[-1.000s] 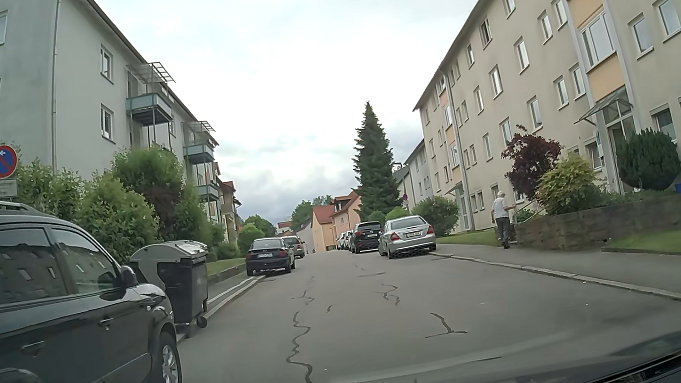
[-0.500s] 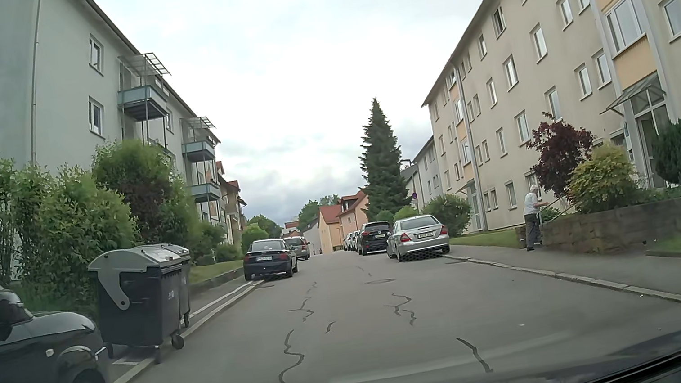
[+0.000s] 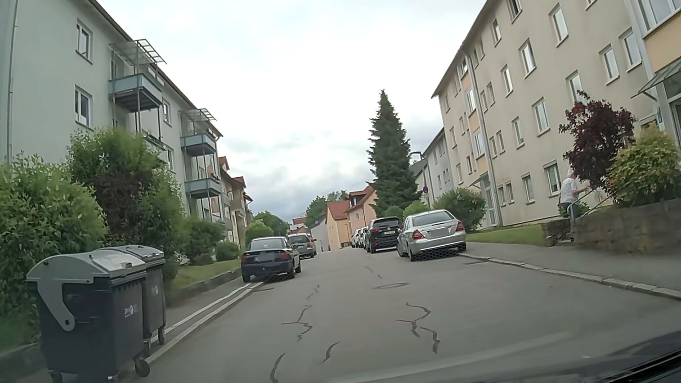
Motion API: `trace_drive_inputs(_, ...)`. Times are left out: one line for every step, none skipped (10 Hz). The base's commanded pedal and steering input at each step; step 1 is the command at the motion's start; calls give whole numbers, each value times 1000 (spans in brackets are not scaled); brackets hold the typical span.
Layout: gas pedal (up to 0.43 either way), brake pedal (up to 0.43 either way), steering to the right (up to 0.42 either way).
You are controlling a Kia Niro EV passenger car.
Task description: Follow the waypoints while adhering to traffic rules and regulations
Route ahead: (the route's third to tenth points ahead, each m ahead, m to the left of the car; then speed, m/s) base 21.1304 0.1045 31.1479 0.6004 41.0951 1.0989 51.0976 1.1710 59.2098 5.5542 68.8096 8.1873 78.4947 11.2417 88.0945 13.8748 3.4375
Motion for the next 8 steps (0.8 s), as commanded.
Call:
trace_drive_inputs(110, 0, -37)
trace_drive_inputs(110, 0, -37)
trace_drive_inputs(110, 0, -37)
trace_drive_inputs(110, 0, -37)
trace_drive_inputs(110, 0, -37)
trace_drive_inputs(110, 0, -36)
trace_drive_inputs(110, 0, -35)
trace_drive_inputs(110, 0, -35)
